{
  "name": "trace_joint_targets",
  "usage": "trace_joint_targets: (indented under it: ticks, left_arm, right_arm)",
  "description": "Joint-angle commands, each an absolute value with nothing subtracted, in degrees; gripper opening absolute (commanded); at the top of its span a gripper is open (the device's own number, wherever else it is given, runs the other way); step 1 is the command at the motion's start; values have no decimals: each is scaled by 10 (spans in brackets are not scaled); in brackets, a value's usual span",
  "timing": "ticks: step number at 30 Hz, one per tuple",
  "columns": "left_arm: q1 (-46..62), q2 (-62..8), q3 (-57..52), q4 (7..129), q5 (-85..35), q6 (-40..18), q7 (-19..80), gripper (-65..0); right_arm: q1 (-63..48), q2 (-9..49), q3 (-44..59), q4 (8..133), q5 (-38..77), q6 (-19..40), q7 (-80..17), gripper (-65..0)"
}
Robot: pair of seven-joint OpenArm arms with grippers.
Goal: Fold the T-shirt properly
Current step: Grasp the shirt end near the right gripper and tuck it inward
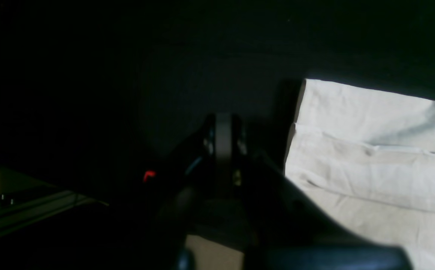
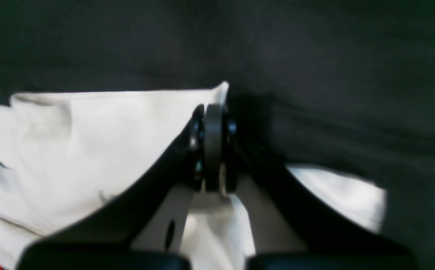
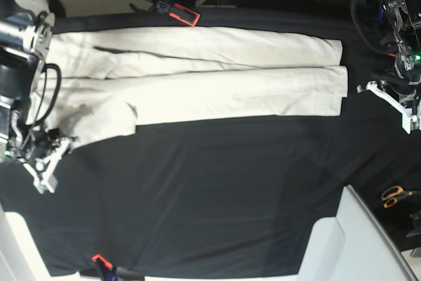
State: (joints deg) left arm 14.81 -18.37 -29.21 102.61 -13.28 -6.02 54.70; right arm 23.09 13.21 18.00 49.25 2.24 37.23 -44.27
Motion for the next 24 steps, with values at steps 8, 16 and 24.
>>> trace_joint_targets:
  ticks: [8,16,24]
  left_arm:
    - [142,-194,-297,1034,-130,-58,538,-650]
    - [142,-194,-297,1034,-130,-58,538,-650]
    - [141,-195,-297,1014,-129,-58,537,-650]
  right_arm:
    - [171,123,185,656,28,376,-550,-644]
    - [103,104,186,773,28,374,-606,-644]
    - [39,87,186,879,28,373,-644,-644]
